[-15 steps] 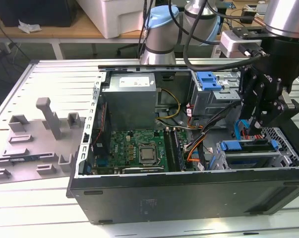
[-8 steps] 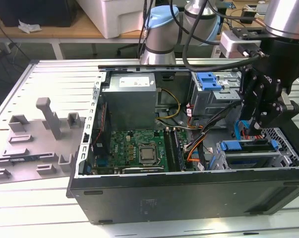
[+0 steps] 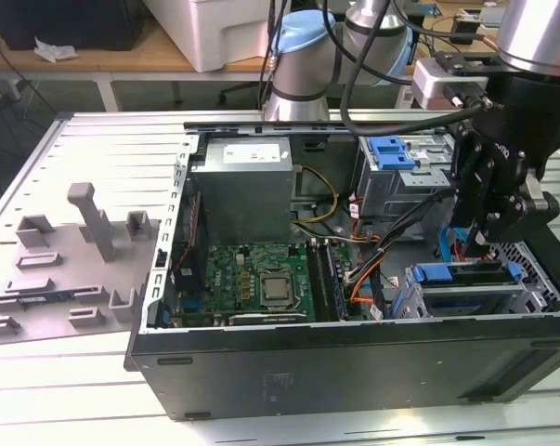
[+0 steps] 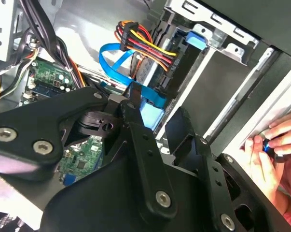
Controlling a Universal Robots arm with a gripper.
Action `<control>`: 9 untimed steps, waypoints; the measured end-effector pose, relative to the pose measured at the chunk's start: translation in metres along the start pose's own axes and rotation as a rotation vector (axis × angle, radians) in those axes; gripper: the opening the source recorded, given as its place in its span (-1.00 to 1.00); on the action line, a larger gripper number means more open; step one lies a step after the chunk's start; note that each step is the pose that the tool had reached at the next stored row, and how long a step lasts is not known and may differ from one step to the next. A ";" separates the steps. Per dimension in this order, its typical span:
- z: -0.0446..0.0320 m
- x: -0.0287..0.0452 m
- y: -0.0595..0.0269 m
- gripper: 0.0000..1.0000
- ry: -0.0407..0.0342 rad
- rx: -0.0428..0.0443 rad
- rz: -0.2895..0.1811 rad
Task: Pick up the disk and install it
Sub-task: 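Insert the second disk wire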
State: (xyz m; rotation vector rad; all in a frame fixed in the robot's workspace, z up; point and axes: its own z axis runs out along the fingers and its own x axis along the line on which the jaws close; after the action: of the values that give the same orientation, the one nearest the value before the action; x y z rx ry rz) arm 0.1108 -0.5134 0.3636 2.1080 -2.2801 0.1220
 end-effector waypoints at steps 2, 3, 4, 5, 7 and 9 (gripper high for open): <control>0.0001 0.0009 -0.0001 -0.04 0.0000 0.0000 0.001; 0.0001 0.0009 -0.0001 -0.04 0.0001 0.0000 0.001; 0.0001 0.0009 -0.0001 -0.04 0.0001 -0.0001 0.001; 0.0001 0.0010 -0.0001 -0.04 0.0001 0.0000 0.001; 0.0002 0.0009 -0.0001 -0.04 0.0002 0.0000 0.001; 0.0002 0.0009 -0.0001 -0.04 0.0001 0.0000 0.001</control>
State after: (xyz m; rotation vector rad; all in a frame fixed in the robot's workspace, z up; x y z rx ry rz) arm 0.1109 -0.5144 0.3635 2.1069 -2.2809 0.1221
